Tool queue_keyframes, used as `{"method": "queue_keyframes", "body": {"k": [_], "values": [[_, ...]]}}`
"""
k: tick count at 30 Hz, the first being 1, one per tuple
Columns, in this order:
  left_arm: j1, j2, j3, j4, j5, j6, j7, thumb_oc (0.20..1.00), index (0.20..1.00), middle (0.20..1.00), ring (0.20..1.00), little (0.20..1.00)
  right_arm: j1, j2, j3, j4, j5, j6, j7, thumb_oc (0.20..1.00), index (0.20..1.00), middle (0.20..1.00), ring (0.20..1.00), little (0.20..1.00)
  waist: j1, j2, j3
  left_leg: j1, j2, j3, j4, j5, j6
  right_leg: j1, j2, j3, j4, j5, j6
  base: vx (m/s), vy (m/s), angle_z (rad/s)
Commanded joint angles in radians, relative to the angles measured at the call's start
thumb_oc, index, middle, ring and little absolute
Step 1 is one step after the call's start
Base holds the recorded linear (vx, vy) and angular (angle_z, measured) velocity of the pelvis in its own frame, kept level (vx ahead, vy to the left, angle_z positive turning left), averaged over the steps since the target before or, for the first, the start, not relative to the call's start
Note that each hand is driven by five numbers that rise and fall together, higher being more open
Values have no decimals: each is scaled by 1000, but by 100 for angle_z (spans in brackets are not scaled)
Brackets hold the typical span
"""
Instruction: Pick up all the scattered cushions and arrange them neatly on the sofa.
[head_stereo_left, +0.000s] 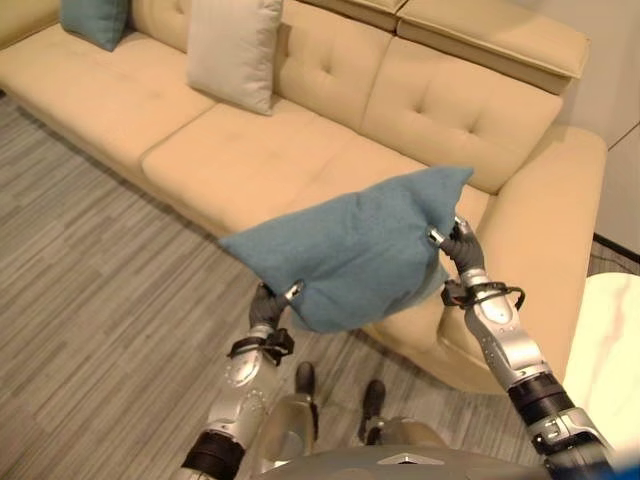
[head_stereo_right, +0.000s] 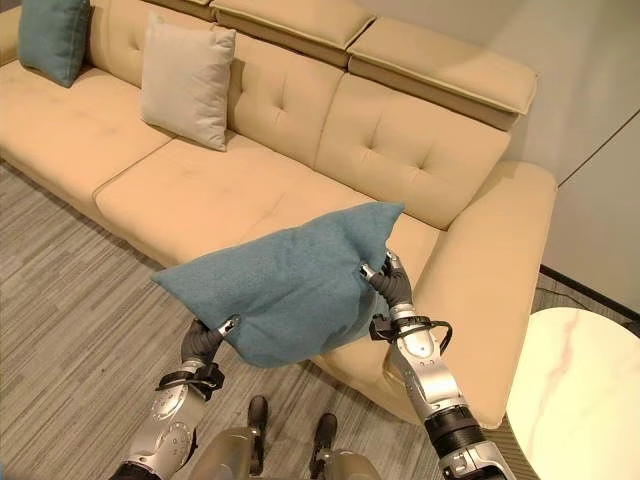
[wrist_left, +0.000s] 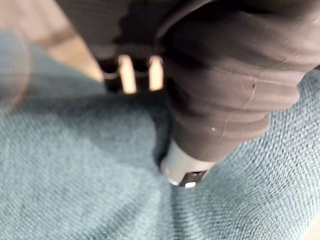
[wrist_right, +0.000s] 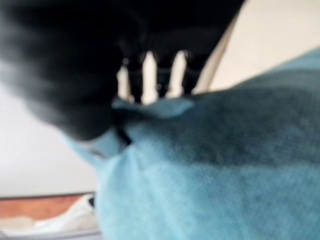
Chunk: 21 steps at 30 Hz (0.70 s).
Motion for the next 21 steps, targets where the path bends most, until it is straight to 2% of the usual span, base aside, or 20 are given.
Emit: {"method": "queue_keyframes", "body": {"k": [1, 2, 3, 5, 6, 7, 10, 11, 13, 15, 16, 17, 18, 21], "values": [[-55, 36, 26, -135, 21, -77, -48, 200, 200, 200, 200, 200, -86, 48, -7, -86, 7, -93, 17, 200, 200, 200, 200, 200, 21, -43, -87, -36, -26, 24, 56, 0, -9, 127, 9, 25, 27, -83, 133, 151, 119, -55], [-55, 40, 27, -134, 21, -75, -51, 200, 200, 200, 200, 200, -83, 53, -7, -85, 6, -95, 23, 200, 200, 200, 200, 200, 21, -45, -91, -24, -22, 18, 56, 10, -9, 135, 10, 24, 32, -91, 135, 217, 159, -54], [-49, 53, 30, -142, 24, -72, -53, 200, 200, 200, 200, 200, -85, 61, -2, -82, -5, -91, 26, 200, 200, 200, 200, 200, 25, -56, -102, -4, -28, 5, 67, -4, 6, 142, -3, 34, 57, -97, 143, 282, 230, -36], [-48, 57, 31, -144, 25, -72, -55, 200, 200, 200, 200, 200, -88, 67, 1, -81, -13, -90, 31, 200, 200, 200, 200, 200, 27, -59, -104, 18, -32, 8, 63, -14, 14, 139, -14, 37, 84, -100, 153, 164, 162, -12], [-50, 64, 35, -145, 28, -72, -53, 200, 200, 200, 200, 200, -89, 73, 1, -81, -19, -92, 32, 200, 200, 200, 200, 200, 29, -61, -107, 42, -33, 14, 61, -27, 25, 131, -28, 37, 128, -96, 168, 142, 218, -26], [-58, 81, 37, -150, 34, -70, -46, 200, 200, 200, 200, 200, -105, 80, 2, -92, -31, -88, 37, 200, 200, 200, 200, 200, 21, -62, -91, 82, -37, 21, 57, -43, 49, 70, -52, 59, 279, -25, 205, 148, 258, -32], [-69, 93, 36, -143, 47, -72, -41, 200, 200, 200, 200, 200, -116, 95, 3, -93, -28, -91, 38, 200, 200, 200, 200, 200, 8, -49, -83, 103, -27, 22, 51, -51, 59, 12, -53, 67, 370, -1, 222, 73, 149, -9], [-73, 98, 41, -140, 53, -77, -33, 200, 200, 200, 200, 200, -122, 106, 4, -92, -22, -91, 41, 200, 200, 200, 200, 200, 0, -41, -80, 130, -29, 28, 45, -67, 68, -28, -65, 50, 399, 13, 213, 157, 210, 14], [-63, 92, 46, -144, 53, -78, -37, 200, 200, 200, 200, 200, -136, 109, 12, -84, -17, -91, 44, 200, 200, 200, 200, 200, -16, -34, -83, 175, -40, 25, 19, -83, 75, -73, -54, 19, 313, -10, 188, 235, 173, -29], [-62, 90, 46, -146, 52, -80, -41, 200, 200, 200, 200, 200, -144, 102, 24, -87, -9, -93, 54, 200, 200, 200, 200, 200, -22, -39, -84, 192, -53, 23, 8, -94, 76, -87, -46, 6, 215, -1, 182, 210, 76, -38], [-61, 87, 47, -147, 51, -81, -42, 200, 200, 200, 200, 200, -147, 98, 27, -86, -6, -93, 55, 200, 200, 200, 200, 200, -24, -39, -83, 207, -58, 21, 2, -102, 76, -87, -43, -4, 158, 14, 185, 134, 33, -15], [-61, 87, 47, -147, 51, -81, -42, 200, 200, 200, 200, 200, -147, 98, 27, -86, -6, -93, 55, 200, 200, 200, 200, 200, -24, -39, -82, 208, -58, 21, 1, -102, 76, -85, -43, -4, 157, 14, 185, 192, 36, -1], [-70, 85, 53, -144, 51, -92, -38, 200, 200, 200, 200, 200, -156, 91, 30, -79, -6, -95, 59, 200, 200, 200, 200, 200, -30, -37, -79, 221, -59, 28, -6, -111, 73, -127, -52, -38, 108, 44, 198, 186, 24, -10], [-71, 69, 41, -145, 47, -86, -53, 200, 200, 200, 200, 200, -142, 89, 25, -79, -2, -96, 59, 200, 200, 200, 200, 200, -35, -52, -87, 230, -81, 20, 16, -146, 72, -90, -43, -1, 74, 49, 192, 245, 21, -15]]}}
